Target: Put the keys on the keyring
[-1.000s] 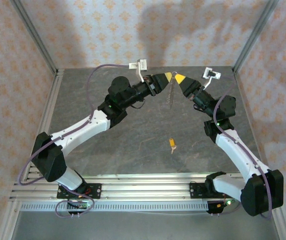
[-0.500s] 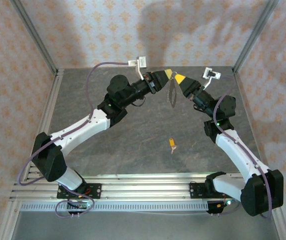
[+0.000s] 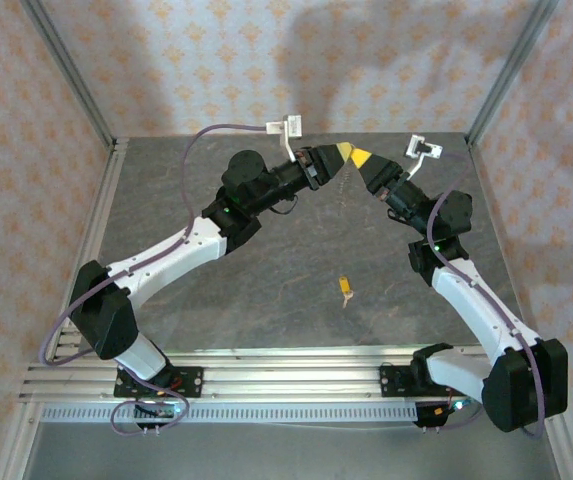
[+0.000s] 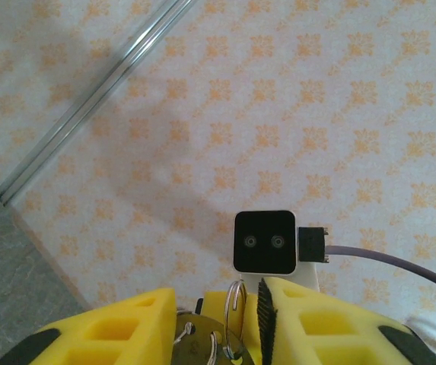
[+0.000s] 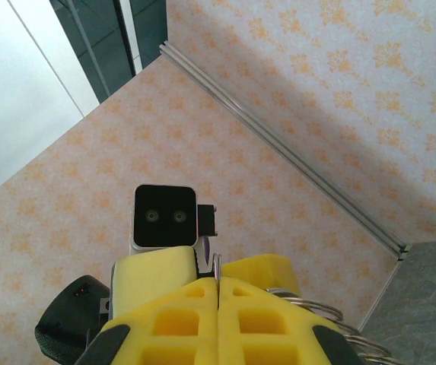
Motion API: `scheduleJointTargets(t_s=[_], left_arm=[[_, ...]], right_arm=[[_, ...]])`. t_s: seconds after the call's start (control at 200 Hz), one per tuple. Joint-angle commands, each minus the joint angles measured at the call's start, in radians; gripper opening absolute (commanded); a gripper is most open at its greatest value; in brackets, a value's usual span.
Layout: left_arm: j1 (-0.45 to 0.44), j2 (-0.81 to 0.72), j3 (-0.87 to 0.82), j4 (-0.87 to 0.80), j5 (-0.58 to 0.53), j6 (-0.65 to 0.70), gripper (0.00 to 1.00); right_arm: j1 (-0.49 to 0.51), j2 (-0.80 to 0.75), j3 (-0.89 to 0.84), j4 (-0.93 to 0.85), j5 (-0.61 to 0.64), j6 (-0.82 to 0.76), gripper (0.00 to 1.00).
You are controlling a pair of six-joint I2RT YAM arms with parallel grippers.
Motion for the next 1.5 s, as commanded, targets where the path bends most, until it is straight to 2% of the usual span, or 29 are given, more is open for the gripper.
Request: scheduleJointTargets(t_s=[0.0,0.15,0.415,0.495,0.601,0.676,0.781,0.901,1.156,1.496], left_arm=[[-0.008,0.003,0.039,0.043,0.016,0.007,0.29],[-0.008,0.004,0.039,0.042,0.01,0.01,0.25],[-0.008,0.007,0.047,0.038,0.011,0.014,0.09],[-0.008,0.008,0.052,0.034,0.017,0.017,0.0],[-0.009,0.008,0.059,0.026,0.024,0.024,0.0],[-0.009,0.004,0.06,0.013,0.031,0.039,0.0],[-0.008,-0.008,0.07,-0.026,0.052,0.081,0.0],[-0.005,-0.013,0.094,-0.075,0.095,0.125,0.0],[0.005,-0.01,0.158,-0.174,0.213,0.204,0.0],[0.01,-0.002,0.174,-0.204,0.253,0.23,0.0]], right_arm=[[0.003,-0.004,-0.003,0.069,-0.014,0.001,0.0],[0.004,-0.002,-0.003,0.066,-0.018,0.001,0.0],[0.004,0.0,0.003,0.056,-0.025,-0.002,0.0],[0.003,0.0,0.009,0.048,-0.031,-0.004,0.0],[0.002,-0.009,0.025,0.001,-0.041,-0.027,0.0],[-0.012,-0.037,0.037,-0.079,-0.027,-0.068,0.24],[-0.055,-0.077,0.038,-0.133,-0.015,-0.087,0.35],[-0.095,-0.093,0.038,-0.135,-0.031,-0.071,0.36],[-0.102,-0.097,0.044,-0.112,-0.097,-0.071,0.36],[-0.102,-0.103,0.044,-0.074,-0.143,-0.053,0.35]])
